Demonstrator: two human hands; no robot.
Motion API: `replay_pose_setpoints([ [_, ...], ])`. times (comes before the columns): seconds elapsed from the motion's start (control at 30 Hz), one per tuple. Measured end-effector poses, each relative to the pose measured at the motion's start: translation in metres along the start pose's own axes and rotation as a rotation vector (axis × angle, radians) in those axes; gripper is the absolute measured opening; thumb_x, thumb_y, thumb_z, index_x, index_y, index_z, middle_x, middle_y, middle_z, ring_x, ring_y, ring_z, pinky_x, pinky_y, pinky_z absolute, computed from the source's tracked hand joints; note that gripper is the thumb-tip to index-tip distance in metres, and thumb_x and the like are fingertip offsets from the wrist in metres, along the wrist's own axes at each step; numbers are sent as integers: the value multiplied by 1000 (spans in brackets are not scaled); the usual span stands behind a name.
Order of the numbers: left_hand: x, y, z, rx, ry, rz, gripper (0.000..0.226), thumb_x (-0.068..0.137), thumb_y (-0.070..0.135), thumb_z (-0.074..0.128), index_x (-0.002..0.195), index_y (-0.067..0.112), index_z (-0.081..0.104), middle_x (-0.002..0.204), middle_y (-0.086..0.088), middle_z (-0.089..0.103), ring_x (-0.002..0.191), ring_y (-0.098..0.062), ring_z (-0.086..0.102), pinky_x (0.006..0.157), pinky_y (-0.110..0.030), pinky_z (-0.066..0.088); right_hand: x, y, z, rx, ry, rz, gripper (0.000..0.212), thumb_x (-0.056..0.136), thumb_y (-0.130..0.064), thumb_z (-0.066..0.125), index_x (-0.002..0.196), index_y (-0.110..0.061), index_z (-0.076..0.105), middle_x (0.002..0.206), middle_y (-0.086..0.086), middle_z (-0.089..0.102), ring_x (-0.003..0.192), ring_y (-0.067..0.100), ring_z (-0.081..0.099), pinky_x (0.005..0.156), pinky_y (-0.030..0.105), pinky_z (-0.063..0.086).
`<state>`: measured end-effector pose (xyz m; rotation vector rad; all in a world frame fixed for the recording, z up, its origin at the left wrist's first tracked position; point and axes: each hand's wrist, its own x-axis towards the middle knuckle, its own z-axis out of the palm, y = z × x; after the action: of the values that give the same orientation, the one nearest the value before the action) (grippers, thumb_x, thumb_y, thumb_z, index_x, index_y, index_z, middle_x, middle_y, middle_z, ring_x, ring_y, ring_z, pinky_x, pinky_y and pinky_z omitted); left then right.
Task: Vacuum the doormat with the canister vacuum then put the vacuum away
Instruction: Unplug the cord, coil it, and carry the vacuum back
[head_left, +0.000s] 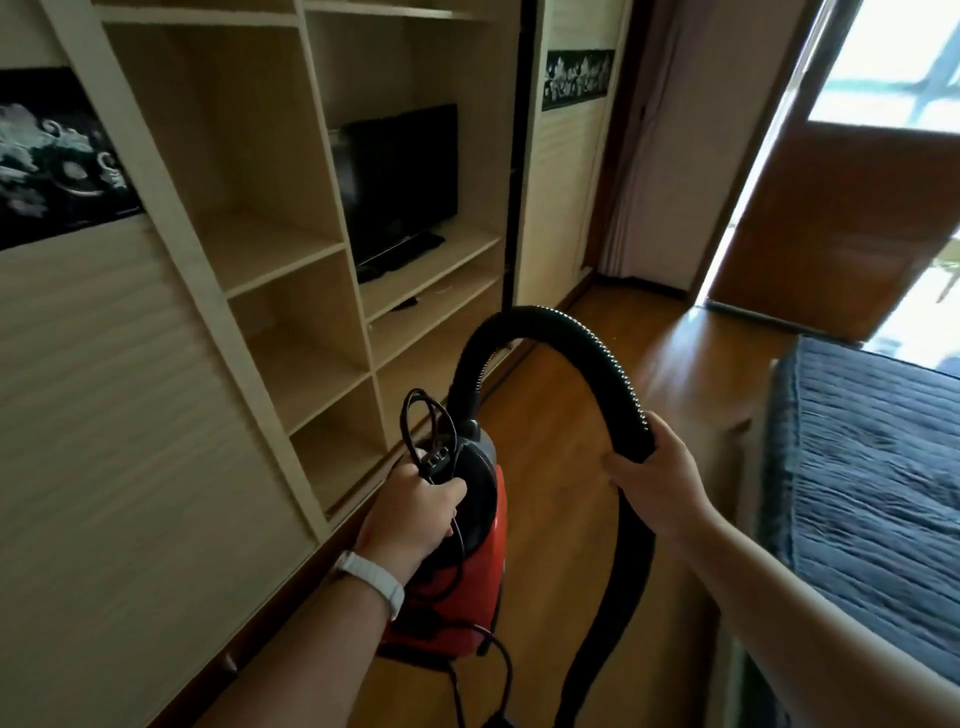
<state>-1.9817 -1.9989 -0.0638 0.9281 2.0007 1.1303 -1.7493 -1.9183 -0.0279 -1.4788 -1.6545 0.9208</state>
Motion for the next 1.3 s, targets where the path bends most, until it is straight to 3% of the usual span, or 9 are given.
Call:
replay_pose_setpoints([
  [0.1,46,13,7,29,-42,94,18,71,11,62,67,-6,56,49,-10,56,49,-29,57,49,-35,45,29,-5,6,12,91,18,27,73,-6,70,82,-26,53,73,11,64,62,27,61,53,33,50],
  [0.2,79,26,19,10,-79,120,13,70,11,62,66,-1,58,47,-10,58,46,-28,60,47,-43,52,52,-8,3,18,135,51,22,68,-15,67,80,-27,53,72,13,64,65,35,63,60,44,54],
  [0.33,115,45,39,12,-173,99,20,74,8,60,57,0,55,46,-8,55,43,-23,56,47,-37,50,85,-9,-2,24,162,70,24,73,-7,67,80,-24,52,70,13,63,60,27,60,56,37,50],
  [0.63,214,88,119,0,-233,104,16,79,2,60,64,6,58,47,-2,55,40,-12,54,40,-18,42,203,30,-6,105,198,128,25,71,-7,67,81,-26,54,71,11,62,60,22,58,55,38,50],
  [0.8,285,133,176,59,-228,118,5,80,5,62,75,5,61,50,-3,59,44,-17,59,44,-25,47,296,45,-36,164,228,120,27,74,-2,68,82,-23,53,72,15,62,58,22,58,49,30,48],
  [1.0,354,203,230,136,-175,237,15,78,2,61,65,-6,57,56,-22,60,44,-21,57,43,-27,44,396,53,-79,176,219,78,25,74,-3,68,81,-22,53,69,9,59,61,25,58,57,41,53],
  [1.07,374,221,244,140,-151,258,17,77,4,61,61,-3,57,51,-15,59,43,-23,58,46,-29,44,422,51,-87,170,222,51,27,74,-3,69,82,-23,53,69,6,58,62,25,60,56,40,54],
  [1.2,414,248,269,90,-158,261,18,76,3,62,59,1,57,45,-4,57,41,-21,58,45,-30,46,470,48,-95,145,223,32,30,75,-2,70,81,-25,52,74,7,59,63,20,59,48,18,46],
  [1.3,449,261,290,70,-188,277,19,78,1,62,61,-4,56,45,-6,56,39,-21,56,42,-29,45,509,55,-97,130,248,39,28,74,-3,69,81,-24,53,74,7,57,64,22,58,51,23,46],
])
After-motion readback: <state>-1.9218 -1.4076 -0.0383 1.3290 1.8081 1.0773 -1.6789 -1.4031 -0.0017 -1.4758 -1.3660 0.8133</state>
